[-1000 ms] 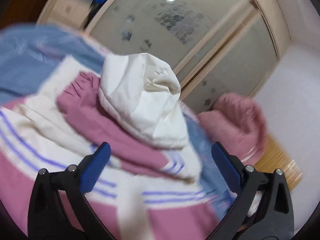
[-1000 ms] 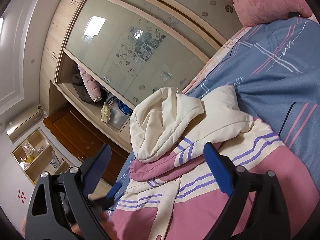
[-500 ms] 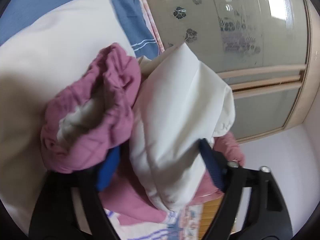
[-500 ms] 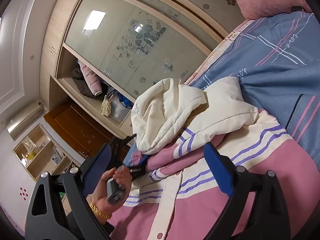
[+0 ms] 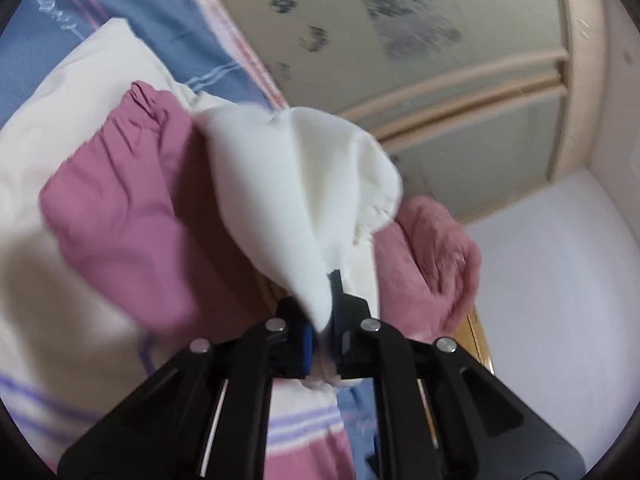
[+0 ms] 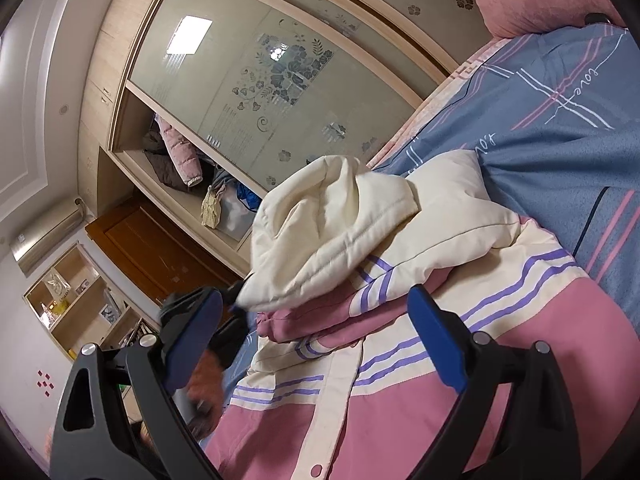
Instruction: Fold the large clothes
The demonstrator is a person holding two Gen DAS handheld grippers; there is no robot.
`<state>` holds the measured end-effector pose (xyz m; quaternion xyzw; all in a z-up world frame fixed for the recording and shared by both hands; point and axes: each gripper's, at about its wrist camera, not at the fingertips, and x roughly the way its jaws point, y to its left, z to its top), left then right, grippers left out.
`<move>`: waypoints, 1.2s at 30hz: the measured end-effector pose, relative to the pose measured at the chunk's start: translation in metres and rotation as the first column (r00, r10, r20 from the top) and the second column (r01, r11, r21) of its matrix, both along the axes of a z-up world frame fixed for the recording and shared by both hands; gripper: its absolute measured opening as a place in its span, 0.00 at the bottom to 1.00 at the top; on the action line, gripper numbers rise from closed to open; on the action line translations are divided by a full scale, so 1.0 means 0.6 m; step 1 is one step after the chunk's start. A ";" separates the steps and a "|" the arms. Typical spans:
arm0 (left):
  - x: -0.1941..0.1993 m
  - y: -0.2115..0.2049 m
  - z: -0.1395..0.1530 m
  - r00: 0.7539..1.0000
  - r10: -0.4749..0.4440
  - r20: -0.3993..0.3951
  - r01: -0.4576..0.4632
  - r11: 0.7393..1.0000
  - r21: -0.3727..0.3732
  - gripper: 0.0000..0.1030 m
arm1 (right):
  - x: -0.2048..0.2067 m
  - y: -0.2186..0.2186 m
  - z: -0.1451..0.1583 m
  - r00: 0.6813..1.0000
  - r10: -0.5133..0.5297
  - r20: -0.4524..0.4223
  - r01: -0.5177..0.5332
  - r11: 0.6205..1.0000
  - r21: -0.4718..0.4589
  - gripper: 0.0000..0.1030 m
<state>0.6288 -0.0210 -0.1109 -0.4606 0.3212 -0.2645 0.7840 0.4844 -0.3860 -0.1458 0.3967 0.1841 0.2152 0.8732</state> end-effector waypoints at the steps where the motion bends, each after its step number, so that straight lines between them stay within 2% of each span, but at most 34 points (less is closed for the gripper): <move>1: -0.022 -0.002 -0.001 1.000 -0.011 0.003 0.011 1.000 0.013 0.06 | 0.000 0.000 -0.001 1.000 0.000 -0.002 0.000 1.000 -0.001 0.91; 4: -0.083 0.004 -0.037 0.999 -0.028 -0.045 0.030 0.999 0.040 0.06 | 0.001 -0.002 -0.001 1.000 -0.001 -0.004 0.001 1.000 0.000 0.91; 6: -0.106 0.018 -0.078 0.993 -0.012 -0.115 0.019 0.998 0.059 0.06 | 0.002 -0.001 0.000 1.000 -0.001 -0.004 0.001 1.000 -0.002 0.91; 8: -0.105 0.038 -0.127 0.981 0.021 -0.193 -0.001 0.995 0.099 0.07 | 0.003 0.001 0.000 1.000 0.003 -0.005 -0.003 1.000 -0.008 0.91; 10: -0.090 0.054 -0.157 0.972 0.033 -0.232 -0.007 0.994 0.112 0.11 | 0.006 0.004 0.000 1.000 0.010 -0.010 -0.010 1.000 -0.016 0.91; 12: -0.082 0.054 -0.152 0.972 0.018 -0.236 0.012 0.992 0.128 0.16 | 0.004 0.007 0.000 1.000 0.014 -0.016 -0.014 1.000 -0.018 0.91; 14: -0.072 0.043 -0.123 0.979 0.006 -0.205 0.036 0.979 0.200 0.43 | 0.003 0.011 0.002 1.000 0.020 -0.014 -0.020 0.999 -0.025 0.91; 15: -0.072 0.039 -0.111 0.983 -0.009 -0.185 0.049 0.976 0.214 0.69 | 0.001 0.014 0.003 1.000 0.022 -0.013 -0.023 0.999 -0.033 0.91; 16: -0.081 0.037 -0.099 0.985 -0.014 -0.172 0.053 0.973 0.224 0.86 | 0.001 0.016 0.006 1.000 0.026 -0.012 -0.026 0.999 -0.039 0.91; 18: -0.107 0.037 -0.071 0.991 0.006 -0.137 0.030 0.966 0.257 0.98 | -0.002 0.018 0.011 1.000 0.025 -0.010 -0.026 0.999 -0.041 0.91; 21: -0.155 0.040 -0.030 0.998 -0.001 -0.058 0.019 0.950 0.312 0.98 | -0.008 0.021 0.017 1.000 0.022 -0.012 -0.023 0.998 -0.054 0.94; 24: -0.243 0.042 -0.011 1.000 0.001 0.014 -0.006 0.925 0.379 0.98 | -0.002 0.023 0.005 0.999 0.027 -0.024 -0.029 0.998 -0.050 0.94; 28: -0.366 0.070 0.008 0.989 0.035 0.141 -0.091 0.903 0.420 0.98 | 0.057 0.020 -0.026 0.992 0.082 -0.100 -0.075 0.995 0.070 0.92; 30: -0.426 0.090 0.013 0.981 0.058 0.187 -0.133 0.898 0.419 0.98 | 0.096 0.018 -0.047 0.980 0.128 -0.152 -0.110 0.986 0.124 0.72; 32: -0.481 0.121 0.019 0.972 0.096 0.213 -0.180 0.887 0.425 0.98 | 0.133 0.012 -0.072 0.969 0.158 -0.191 -0.118 0.972 0.204 0.64; 34: -0.509 0.139 0.023 0.970 0.117 0.212 -0.199 0.882 0.427 0.98 | 0.173 0.011 -0.090 0.960 0.170 -0.224 -0.116 0.965 0.236 0.60; 36: -0.534 0.161 0.027 0.970 0.133 0.202 -0.209 0.883 0.421 0.98 | 0.198 0.015 -0.102 0.951 0.195 -0.238 -0.131 0.956 0.261 0.48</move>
